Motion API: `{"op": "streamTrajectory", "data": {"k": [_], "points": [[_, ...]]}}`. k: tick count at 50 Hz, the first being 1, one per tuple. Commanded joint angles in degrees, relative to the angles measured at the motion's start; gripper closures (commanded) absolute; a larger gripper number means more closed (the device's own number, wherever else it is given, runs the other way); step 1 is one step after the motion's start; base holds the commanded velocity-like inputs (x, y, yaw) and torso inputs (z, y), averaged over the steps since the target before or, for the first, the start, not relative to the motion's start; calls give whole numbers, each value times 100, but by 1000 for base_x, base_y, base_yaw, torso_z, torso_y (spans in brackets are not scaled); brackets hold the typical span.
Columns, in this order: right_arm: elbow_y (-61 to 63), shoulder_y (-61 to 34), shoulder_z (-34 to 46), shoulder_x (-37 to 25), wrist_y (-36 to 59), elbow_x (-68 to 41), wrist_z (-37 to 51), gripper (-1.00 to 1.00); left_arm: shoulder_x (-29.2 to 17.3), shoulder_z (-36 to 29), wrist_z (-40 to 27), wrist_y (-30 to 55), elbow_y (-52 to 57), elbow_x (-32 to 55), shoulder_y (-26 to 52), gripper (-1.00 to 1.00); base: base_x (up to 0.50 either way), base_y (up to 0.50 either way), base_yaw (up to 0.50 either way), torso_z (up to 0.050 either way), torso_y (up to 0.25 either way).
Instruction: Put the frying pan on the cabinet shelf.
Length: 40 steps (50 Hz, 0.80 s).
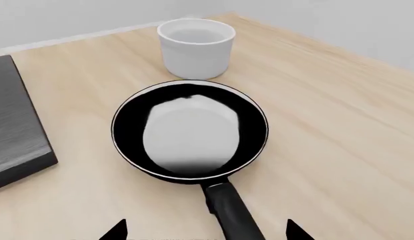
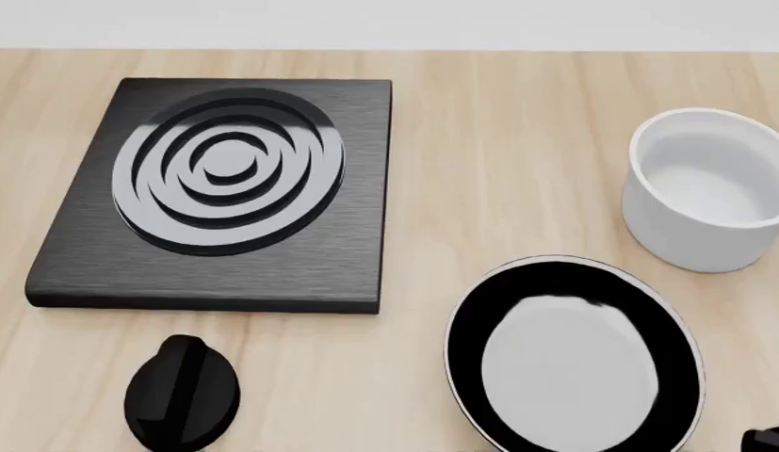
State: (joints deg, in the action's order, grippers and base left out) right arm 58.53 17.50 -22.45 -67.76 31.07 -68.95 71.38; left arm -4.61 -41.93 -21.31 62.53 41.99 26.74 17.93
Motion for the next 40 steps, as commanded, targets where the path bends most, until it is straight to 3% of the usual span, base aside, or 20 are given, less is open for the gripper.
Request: {"op": "streamTrajectory", "data": {"k": [1,3,12,17,24,40], "points": [[-103,17,13,178,-66,250,-204,-100,449,282,-672,729,-343,797,457,-100,0,0,0,0,0],[-100,43,-19,185,-68,250,-210,-100,431,173,-1155,1009,-616,1241,630,-100,0,0,0,0,0],[-138,27,66,219,-95,314,-262,-100,439,-168,-1574,548,-919,1644,694,-100,0,0,0,0,0],[-188,-77,251,234,-117,393,-292,-100,414,-639,-1532,155,-1293,1667,846,-100,0,0,0,0,0],[-259,-300,591,261,-128,489,-328,-100,438,-1228,-2002,-364,-1819,2304,1272,-100,0,0,0,0,0],[-330,-178,633,387,-196,683,-482,-100,370,-1973,-2030,-1371,-3056,2569,1649,-100,0,0,0,0,0]]}}
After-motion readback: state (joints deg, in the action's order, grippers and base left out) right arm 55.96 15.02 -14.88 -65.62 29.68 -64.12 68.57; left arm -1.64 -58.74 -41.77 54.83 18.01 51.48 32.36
